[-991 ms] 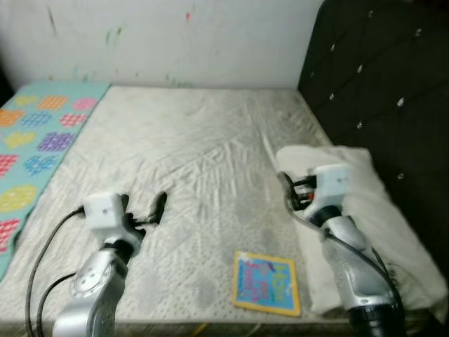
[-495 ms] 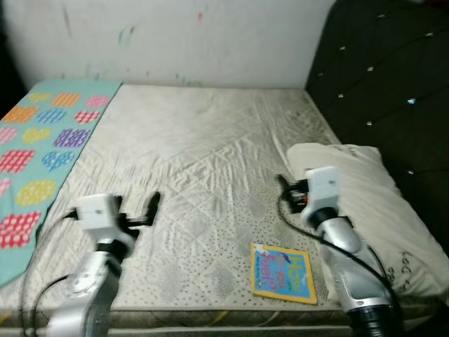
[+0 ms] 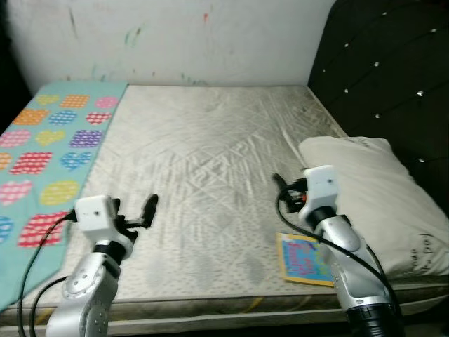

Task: Clean up the room

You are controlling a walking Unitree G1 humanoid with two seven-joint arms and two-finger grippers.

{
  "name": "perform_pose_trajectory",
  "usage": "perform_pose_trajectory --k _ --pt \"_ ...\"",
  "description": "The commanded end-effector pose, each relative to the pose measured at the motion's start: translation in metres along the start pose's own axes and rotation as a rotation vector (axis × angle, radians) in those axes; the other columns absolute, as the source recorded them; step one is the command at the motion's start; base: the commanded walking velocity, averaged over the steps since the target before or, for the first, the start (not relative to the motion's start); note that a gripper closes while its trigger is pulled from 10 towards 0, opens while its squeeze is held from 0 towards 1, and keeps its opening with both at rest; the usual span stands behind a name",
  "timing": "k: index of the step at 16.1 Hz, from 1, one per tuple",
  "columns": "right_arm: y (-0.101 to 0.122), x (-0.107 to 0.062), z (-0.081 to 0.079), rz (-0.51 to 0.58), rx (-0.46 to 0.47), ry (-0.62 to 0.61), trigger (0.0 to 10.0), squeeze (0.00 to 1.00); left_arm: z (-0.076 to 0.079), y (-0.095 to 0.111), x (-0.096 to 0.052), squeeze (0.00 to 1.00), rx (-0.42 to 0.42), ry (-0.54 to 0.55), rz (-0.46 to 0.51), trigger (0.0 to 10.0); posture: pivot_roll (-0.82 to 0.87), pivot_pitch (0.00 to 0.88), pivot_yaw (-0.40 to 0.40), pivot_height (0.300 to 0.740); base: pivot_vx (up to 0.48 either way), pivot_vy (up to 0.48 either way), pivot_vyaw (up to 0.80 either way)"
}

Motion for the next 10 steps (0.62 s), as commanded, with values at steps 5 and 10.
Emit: perform_pose_trajectory --k 5,10 --pt "0.0031 -0.0018 0.0105 0.002 0.005 -0.021 10.0 0.0 0.0096 0.0004 0.0039 0.0 -0.009 -0.027 -0.003 10.0 -0.17 0.0 -0.01 0.74 0.0 0.48 0.0" --pt "0.002 -0.001 0.009 -0.005 0.009 -0.012 10.0 0.0 0.0093 0.0003 0.0049 0.0 -0.01 -0.024 -0.003 10.0 -0.16 0.0 -0.011 0.74 0.0 0.48 0.0"
Point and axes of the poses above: a point about 5 cm out from each wrist's last joint towards the gripper, its own x axis pointing out of the wrist towards the gripper, its own y axis along the axis of the wrist's last joint, z = x × y, the point moved 3 cm from there along x, pointing out of the wrist towards the gripper, and after that the axes turned 7 degrees about x, right-handed, at the moved point
